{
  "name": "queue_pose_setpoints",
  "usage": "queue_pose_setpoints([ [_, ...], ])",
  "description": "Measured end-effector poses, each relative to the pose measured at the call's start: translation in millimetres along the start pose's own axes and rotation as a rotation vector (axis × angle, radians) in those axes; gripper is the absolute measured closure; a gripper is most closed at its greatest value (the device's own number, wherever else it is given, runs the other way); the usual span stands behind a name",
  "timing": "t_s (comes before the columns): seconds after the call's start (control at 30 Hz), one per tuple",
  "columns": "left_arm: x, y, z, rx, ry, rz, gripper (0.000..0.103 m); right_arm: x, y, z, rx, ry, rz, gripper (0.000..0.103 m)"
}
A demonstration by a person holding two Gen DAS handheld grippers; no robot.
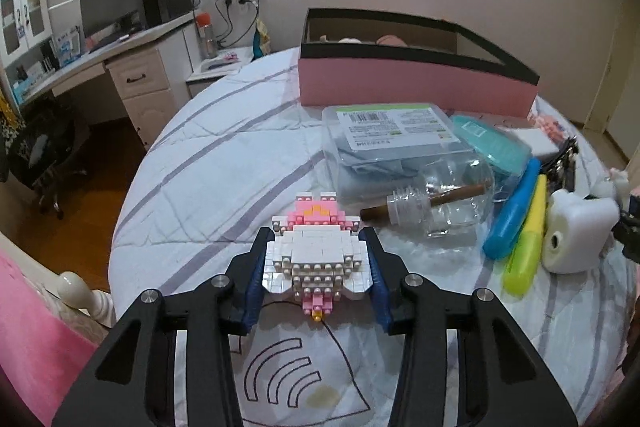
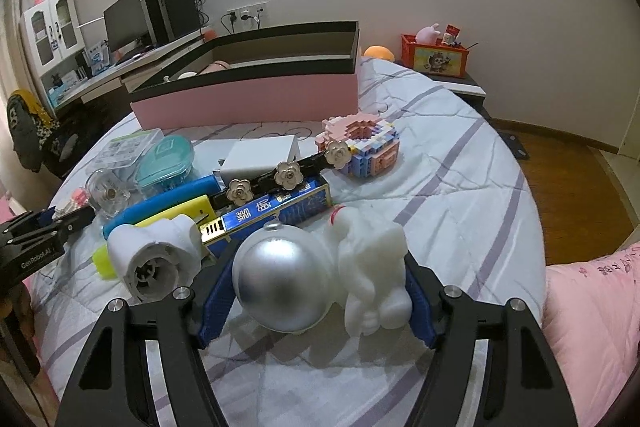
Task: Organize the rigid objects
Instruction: 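Grasp the block figure with the left tool while the right tool grasps the silver ball figure, then lower the block figure and silver ball into the pink box and release both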
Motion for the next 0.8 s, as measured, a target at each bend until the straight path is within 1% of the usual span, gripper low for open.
queue_pose_setpoints([
  [0.07,-4,1,1,-0.007,-0.01,0.011,0.059,-4,1,2,0.004,-0.005,0.008,0.03],
  [0.13,-11,4,2,0.002,-0.004,0.027,0.059,-9,3,2,0.009,-0.005,0.021,0.03],
  [0.3,-26,14,11,0.021,-0.021,0.061,0.059,-21,8,3,0.016,-0.009,0.05,0.031],
  [0.53,-39,26,26,0.045,-0.05,0.086,0.059,-27,14,-1,0.007,-0.006,0.062,0.031],
  [0.67,-46,37,35,0.066,-0.06,0.106,0.059,-35,25,-6,-0.009,-0.003,0.082,0.031],
  [0.8,-55,59,49,0.088,-0.074,0.141,0.059,-44,45,-15,-0.034,0.009,0.116,0.031],
])
Point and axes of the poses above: each gripper's, at about its wrist camera, not at the fingertips, and x roughly the way its jaws point, z to its right, y to its top, the point moved 10 cm from there along x, roughly the way its jaws point, and after that the axes turned 3 degrees about -z, right-handed, at the moved point
